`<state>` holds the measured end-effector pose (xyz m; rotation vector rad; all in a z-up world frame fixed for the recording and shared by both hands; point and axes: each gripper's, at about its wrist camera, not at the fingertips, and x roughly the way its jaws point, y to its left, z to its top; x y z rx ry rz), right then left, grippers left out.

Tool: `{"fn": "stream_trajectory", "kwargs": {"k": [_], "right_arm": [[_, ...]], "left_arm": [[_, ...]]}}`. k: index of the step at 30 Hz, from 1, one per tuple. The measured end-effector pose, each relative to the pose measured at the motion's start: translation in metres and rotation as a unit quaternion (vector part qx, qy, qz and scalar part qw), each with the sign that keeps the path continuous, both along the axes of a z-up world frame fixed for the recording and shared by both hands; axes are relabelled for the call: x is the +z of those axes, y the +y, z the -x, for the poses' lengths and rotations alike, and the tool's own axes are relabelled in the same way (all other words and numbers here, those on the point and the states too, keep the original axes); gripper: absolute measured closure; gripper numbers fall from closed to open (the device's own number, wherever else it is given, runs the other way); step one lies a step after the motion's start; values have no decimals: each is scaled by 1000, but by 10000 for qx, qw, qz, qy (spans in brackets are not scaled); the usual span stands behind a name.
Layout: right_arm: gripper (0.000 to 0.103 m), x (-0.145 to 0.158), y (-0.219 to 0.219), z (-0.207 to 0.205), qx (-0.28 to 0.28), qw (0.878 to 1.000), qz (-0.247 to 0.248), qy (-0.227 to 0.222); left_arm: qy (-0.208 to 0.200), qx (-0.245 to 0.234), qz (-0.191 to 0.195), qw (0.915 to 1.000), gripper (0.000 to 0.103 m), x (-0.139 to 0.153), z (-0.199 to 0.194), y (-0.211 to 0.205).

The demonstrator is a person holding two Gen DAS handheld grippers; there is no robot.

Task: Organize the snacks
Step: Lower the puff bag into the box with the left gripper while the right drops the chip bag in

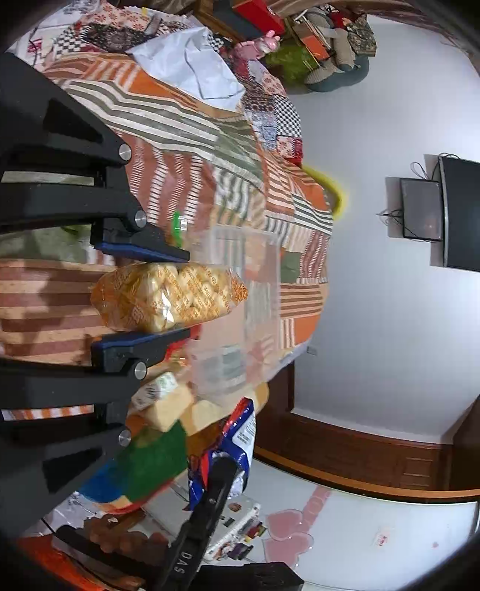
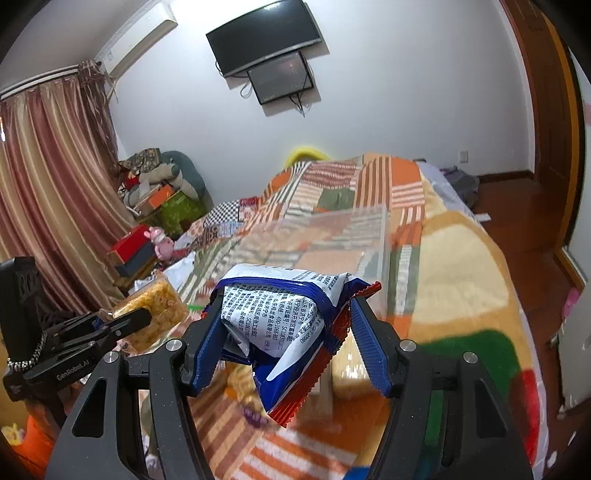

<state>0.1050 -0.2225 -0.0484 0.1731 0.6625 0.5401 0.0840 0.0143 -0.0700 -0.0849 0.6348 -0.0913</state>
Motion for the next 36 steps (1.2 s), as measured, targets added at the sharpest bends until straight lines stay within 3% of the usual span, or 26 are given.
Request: {"fn": "stream_trajectory", "kwargs": {"k": [9,22,36], "right_arm": [[41,5,9,-32,-120,9998,-56,-140],[41,-7,19,-72,-228,9997,3,-55],[41,-51,37,-119,-176,9976,435,516]], "left_arm": [[-198,72,-18,9998,70,12,-50,1],[-10,168,-126,9998,70,-3,-122,-1],[761,192,-89,9969,70,-52,-189,-2]]}}
